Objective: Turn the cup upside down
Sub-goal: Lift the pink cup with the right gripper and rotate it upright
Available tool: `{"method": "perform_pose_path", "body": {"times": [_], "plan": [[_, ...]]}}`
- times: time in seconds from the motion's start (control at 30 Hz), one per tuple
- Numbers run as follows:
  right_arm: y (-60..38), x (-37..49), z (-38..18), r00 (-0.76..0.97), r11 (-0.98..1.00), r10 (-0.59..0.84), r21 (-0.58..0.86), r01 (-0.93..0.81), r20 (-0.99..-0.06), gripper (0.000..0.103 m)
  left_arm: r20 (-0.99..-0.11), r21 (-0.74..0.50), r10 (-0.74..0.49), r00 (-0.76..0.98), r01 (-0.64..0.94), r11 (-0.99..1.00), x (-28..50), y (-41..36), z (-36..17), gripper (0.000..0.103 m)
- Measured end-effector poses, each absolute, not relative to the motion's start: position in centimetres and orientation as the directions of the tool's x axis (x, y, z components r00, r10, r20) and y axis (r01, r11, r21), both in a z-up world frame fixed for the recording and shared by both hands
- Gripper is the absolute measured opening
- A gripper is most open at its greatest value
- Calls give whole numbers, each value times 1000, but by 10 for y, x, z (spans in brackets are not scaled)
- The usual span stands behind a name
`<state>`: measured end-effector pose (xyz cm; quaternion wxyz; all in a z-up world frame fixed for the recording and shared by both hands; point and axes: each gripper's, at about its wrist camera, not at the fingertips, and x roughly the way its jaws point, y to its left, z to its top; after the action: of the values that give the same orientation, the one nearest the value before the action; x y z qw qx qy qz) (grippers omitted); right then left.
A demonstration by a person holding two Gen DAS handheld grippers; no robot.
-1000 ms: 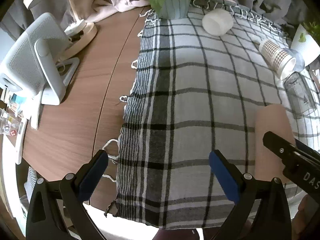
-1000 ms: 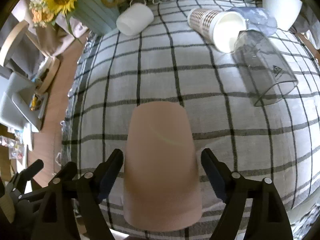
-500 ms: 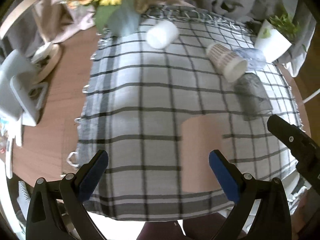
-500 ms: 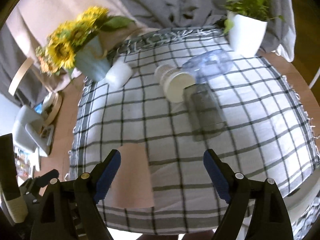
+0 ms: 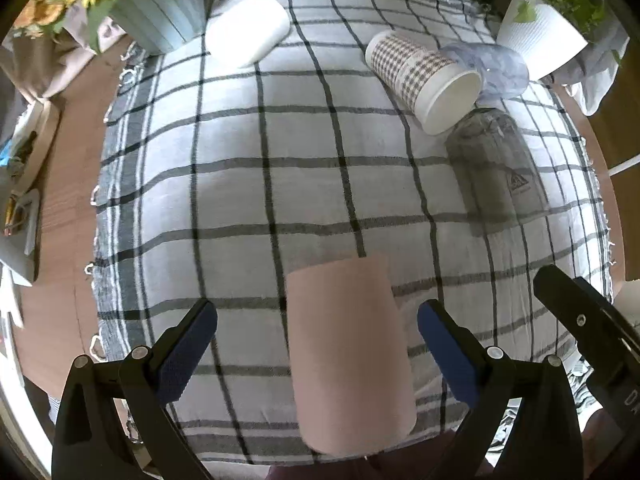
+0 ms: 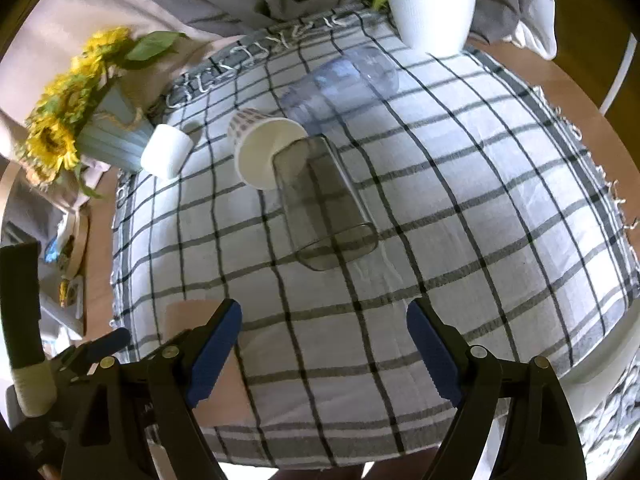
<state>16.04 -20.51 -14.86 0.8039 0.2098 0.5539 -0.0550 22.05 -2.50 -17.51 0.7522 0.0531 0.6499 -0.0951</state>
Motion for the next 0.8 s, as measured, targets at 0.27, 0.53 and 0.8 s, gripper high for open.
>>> {"method": "perform_pose_path", "body": {"times": [0.27,0.53,0.8], "plan": [[-223,164,-161,364,876,160,302,377,-918,85,-997,-48,-58,48,187,981,238,-31,-198,92],[-230,167,-164,360,865,162,308,396,-919,85,-996,-84,-85,-7,190,978,241,-35,-208,64],[-231,165,-163,365,857,166,317,406,-916,85,-992,-77,-91,84,154,985,252,-29,-182,64]]}}
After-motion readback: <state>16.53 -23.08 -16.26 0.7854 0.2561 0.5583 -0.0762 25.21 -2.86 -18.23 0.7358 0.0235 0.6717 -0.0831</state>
